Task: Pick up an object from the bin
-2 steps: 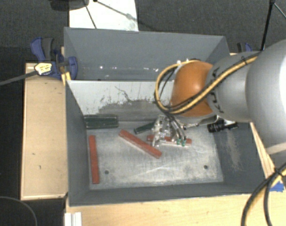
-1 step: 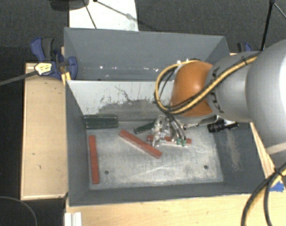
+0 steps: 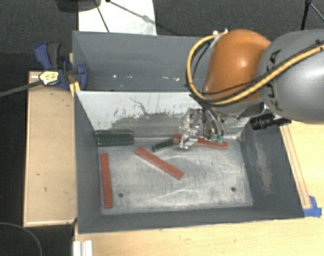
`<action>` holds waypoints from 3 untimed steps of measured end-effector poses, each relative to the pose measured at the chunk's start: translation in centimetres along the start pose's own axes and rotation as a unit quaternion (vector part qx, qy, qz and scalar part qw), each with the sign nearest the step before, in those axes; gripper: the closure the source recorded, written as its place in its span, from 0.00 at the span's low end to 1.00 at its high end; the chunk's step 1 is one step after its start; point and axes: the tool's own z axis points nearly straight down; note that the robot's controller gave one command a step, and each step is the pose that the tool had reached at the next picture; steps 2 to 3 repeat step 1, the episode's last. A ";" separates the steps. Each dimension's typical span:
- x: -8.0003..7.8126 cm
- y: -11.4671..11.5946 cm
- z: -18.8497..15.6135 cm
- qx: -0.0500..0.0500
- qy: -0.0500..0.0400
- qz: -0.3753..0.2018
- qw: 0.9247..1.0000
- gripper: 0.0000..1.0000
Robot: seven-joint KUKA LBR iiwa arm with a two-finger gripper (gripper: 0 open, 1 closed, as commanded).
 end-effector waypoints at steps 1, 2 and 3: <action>0.0 0.0 0.0 0.000 0.000 0.000 1.000 1.00; 0.0 0.0 0.0 0.000 0.000 0.000 1.000 1.00; 0.0 0.0 0.0 0.000 0.000 0.000 1.000 1.00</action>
Offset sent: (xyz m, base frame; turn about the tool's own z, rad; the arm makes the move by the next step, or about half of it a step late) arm -0.0180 -0.0122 -0.1022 -0.1407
